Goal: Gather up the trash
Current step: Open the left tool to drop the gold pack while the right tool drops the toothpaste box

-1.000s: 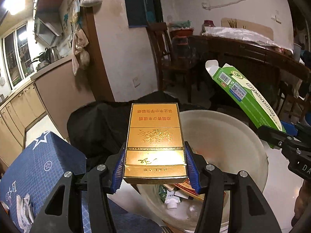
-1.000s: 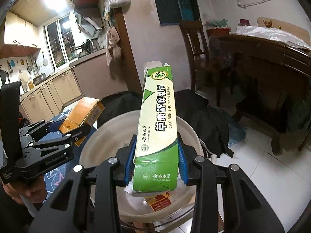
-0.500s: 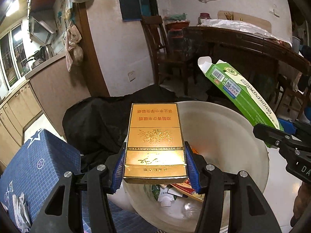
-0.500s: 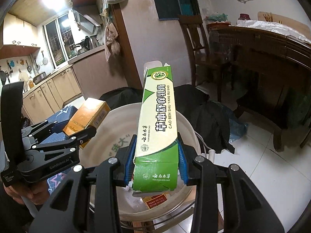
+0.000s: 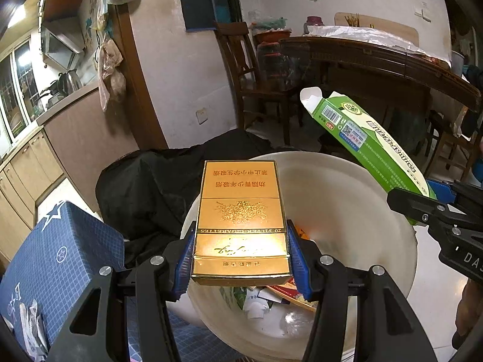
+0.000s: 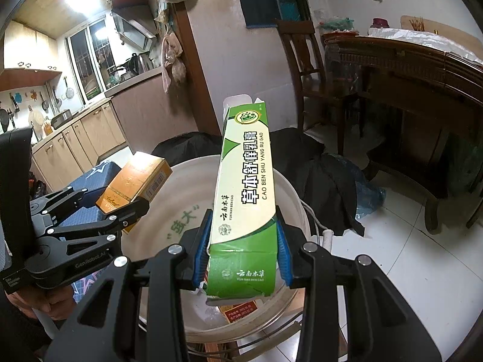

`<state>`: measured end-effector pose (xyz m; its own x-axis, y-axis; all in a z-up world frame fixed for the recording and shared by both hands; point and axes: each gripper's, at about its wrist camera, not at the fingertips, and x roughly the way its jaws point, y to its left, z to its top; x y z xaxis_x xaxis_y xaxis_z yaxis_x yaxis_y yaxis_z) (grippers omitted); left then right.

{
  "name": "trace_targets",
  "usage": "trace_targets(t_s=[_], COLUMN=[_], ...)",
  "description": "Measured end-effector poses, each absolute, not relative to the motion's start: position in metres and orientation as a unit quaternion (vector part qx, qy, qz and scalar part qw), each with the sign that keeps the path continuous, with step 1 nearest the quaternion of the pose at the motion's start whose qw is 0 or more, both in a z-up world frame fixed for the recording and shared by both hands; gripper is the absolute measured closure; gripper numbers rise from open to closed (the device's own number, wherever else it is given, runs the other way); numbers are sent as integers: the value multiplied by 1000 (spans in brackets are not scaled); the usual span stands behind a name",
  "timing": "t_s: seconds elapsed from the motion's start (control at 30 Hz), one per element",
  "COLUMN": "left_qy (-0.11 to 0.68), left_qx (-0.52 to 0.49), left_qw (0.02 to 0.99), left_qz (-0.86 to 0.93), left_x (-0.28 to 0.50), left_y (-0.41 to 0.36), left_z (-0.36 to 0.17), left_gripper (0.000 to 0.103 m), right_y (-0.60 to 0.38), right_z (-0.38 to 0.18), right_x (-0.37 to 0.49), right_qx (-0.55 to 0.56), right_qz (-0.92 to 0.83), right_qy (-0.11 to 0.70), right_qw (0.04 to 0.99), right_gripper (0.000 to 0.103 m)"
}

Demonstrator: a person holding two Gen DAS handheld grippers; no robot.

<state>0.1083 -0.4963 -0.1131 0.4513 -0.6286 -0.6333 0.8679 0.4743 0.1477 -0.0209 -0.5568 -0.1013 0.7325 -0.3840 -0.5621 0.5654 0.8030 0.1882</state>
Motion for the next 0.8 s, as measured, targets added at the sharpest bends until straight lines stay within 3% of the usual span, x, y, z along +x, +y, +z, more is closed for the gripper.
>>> trace_targets(t_s=[0.67,0.77,0.8], left_qy=[269,268,269], left_qx=[238,245,246], left_qw=[814,810,812], left_qz=[-458,-460,-456], left_x=[112,110,110], left_y=[-497,-499,-500], left_z=[-122,-124,-125], left_gripper=[46,46,40], right_y=[-559,-558,-558], right_z=[-106,-108,-108], right_x=[-14,-9,-7], right_qx=[171,163,160], right_qz=[-250,-246,-251], right_qy=[273,282,285], right_qw=[913,913,911], right_gripper=[67,62,54])
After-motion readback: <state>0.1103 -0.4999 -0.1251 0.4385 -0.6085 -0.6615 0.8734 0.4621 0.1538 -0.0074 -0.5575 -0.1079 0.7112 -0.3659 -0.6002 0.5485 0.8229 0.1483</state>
